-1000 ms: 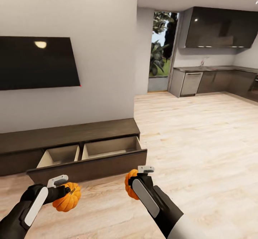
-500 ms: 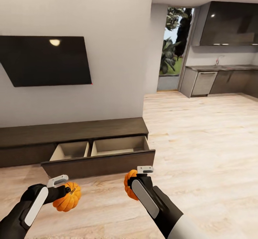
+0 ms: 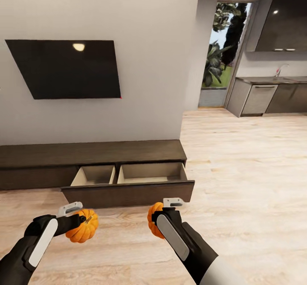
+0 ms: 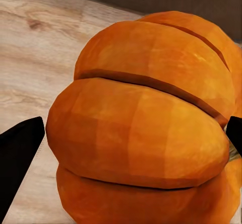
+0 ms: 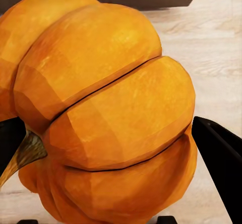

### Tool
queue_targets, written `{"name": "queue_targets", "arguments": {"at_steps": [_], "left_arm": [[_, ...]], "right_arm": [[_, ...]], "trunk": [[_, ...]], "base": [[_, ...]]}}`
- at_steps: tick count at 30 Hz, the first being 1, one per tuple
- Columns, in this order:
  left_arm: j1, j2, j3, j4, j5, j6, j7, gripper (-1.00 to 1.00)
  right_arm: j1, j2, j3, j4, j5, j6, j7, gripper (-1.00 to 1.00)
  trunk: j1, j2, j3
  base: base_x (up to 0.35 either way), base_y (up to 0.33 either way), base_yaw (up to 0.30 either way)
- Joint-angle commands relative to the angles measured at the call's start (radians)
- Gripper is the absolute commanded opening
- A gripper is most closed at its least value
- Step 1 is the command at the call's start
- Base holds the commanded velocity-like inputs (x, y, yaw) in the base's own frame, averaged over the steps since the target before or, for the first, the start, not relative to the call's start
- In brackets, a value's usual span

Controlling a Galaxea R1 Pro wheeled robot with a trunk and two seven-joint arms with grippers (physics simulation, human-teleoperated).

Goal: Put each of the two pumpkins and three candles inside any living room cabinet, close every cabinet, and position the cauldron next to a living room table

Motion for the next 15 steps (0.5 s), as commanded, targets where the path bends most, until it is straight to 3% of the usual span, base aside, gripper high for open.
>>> {"name": "queue_targets", "arguments": {"at_steps": [1, 15], "left_arm": [[-0.001, 0.000, 0.001, -0.003, 0.010, 0.005, 0.009, -1.00], [-0.001, 0.000, -0.002, -0.005, 0.010, 0.007, 0.009, -1.00]], "right_arm": [[-0.001, 0.000, 0.002, -0.001, -0.007, 0.002, -0.009, -1.00], [-0.001, 0.000, 0.002, -0.003, -0.007, 0.000, -0.008, -1.00]], "trunk": [[0.001, -0.001, -0.002], [0.001, -0.001, -0.002]], "base": [[0.283, 0.000, 0.058], [0.320, -0.020, 0.005]]}}
